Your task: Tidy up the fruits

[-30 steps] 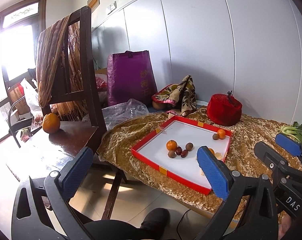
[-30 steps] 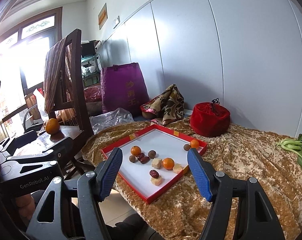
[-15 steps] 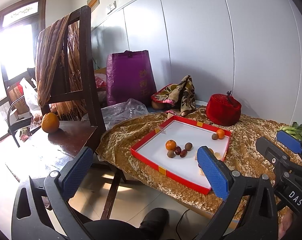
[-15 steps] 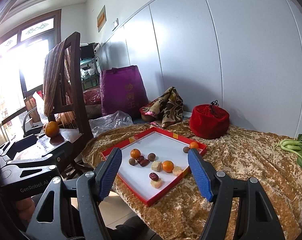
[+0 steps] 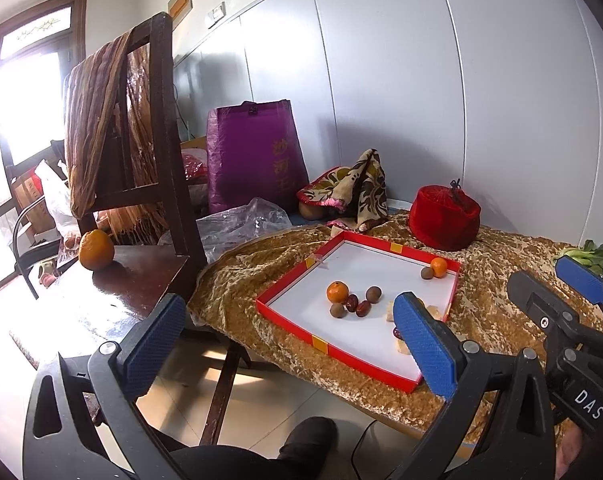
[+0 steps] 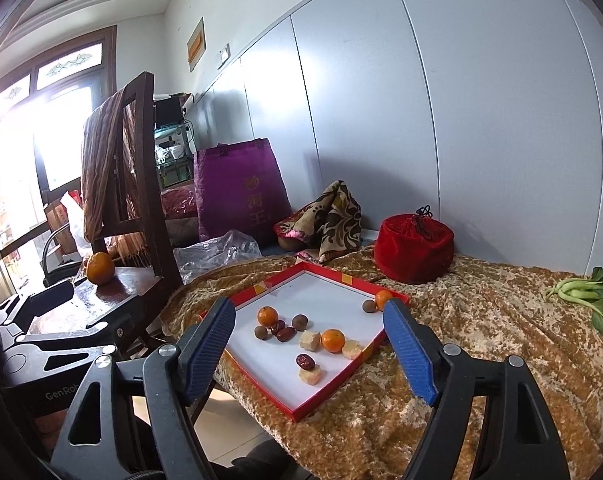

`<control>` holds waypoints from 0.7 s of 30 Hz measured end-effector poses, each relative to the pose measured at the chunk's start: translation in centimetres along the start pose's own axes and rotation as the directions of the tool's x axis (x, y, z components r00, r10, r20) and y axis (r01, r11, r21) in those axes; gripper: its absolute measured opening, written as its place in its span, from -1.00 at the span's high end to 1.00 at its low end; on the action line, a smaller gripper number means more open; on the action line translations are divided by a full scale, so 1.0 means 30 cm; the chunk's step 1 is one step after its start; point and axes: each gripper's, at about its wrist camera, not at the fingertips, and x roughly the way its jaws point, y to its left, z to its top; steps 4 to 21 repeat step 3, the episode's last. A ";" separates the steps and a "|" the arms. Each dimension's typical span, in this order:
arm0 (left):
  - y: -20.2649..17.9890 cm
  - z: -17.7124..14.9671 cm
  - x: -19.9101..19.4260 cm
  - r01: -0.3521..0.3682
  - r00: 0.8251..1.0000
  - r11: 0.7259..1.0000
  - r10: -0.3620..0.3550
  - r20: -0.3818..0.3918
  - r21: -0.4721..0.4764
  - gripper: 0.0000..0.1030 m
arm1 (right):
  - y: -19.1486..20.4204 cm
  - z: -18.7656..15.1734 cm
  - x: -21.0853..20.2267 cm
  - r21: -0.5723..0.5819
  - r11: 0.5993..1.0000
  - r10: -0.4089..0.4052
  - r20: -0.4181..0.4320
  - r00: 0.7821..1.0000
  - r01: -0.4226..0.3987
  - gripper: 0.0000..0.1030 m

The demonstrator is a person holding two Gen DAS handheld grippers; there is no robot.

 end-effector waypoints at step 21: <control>-0.105 0.036 0.040 0.052 0.999 0.996 -0.052 0.003 0.074 -1.00 | -0.040 0.003 -0.001 0.015 0.999 -0.030 -0.001 1.000 0.030 -0.48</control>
